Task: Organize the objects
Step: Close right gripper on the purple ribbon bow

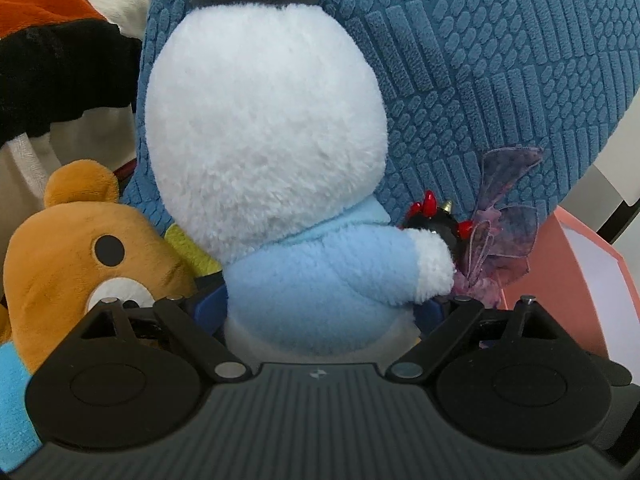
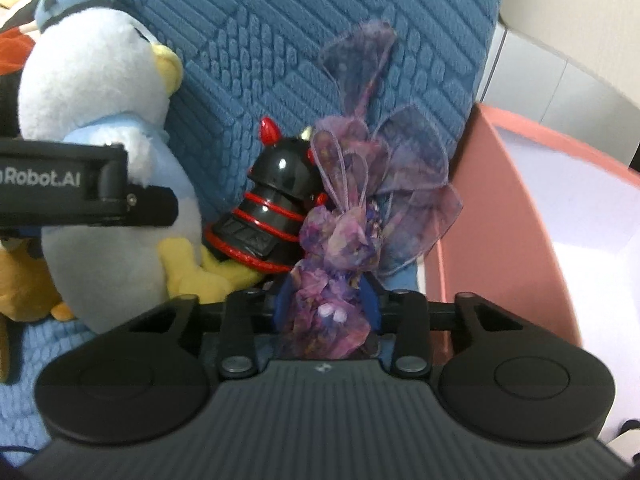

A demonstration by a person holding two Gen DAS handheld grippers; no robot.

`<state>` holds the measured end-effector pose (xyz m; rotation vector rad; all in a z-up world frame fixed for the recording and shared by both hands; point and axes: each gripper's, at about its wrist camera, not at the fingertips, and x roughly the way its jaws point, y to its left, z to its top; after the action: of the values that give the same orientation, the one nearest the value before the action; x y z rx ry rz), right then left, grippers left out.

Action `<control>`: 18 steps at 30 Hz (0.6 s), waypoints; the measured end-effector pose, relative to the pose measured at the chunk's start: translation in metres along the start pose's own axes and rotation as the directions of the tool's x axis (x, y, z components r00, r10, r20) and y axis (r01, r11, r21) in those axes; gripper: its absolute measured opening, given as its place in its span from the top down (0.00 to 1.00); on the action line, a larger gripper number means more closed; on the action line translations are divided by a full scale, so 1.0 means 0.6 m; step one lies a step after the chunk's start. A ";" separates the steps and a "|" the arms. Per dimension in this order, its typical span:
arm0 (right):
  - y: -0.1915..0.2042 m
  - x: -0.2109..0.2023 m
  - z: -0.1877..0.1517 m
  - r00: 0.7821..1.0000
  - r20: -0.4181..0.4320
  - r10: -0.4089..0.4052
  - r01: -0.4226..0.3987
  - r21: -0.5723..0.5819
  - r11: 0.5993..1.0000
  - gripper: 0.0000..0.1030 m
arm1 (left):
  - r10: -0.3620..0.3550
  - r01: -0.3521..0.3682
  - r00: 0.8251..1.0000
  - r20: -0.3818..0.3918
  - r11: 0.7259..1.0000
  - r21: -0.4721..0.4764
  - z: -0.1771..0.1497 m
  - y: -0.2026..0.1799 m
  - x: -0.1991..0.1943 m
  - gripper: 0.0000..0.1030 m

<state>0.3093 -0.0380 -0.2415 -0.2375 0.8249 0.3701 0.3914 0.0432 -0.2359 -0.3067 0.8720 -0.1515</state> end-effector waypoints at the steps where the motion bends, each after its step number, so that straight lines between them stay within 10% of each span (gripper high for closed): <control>1: -0.002 0.002 -0.001 1.000 -0.006 0.001 -0.001 0.005 1.000 0.74 | 0.001 -0.001 1.000 0.000 1.000 -0.002 0.000 0.000 0.000 0.10; 18: 0.005 -0.102 -0.049 0.993 0.052 0.109 -0.108 -0.036 0.994 0.89 | -0.004 0.004 1.000 0.008 1.000 0.027 -0.054 -0.010 -0.101 0.19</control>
<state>0.2504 -0.0591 -0.2155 -0.2128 0.7809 0.4904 0.3278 0.0462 -0.2093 -0.2833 0.8608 -0.1660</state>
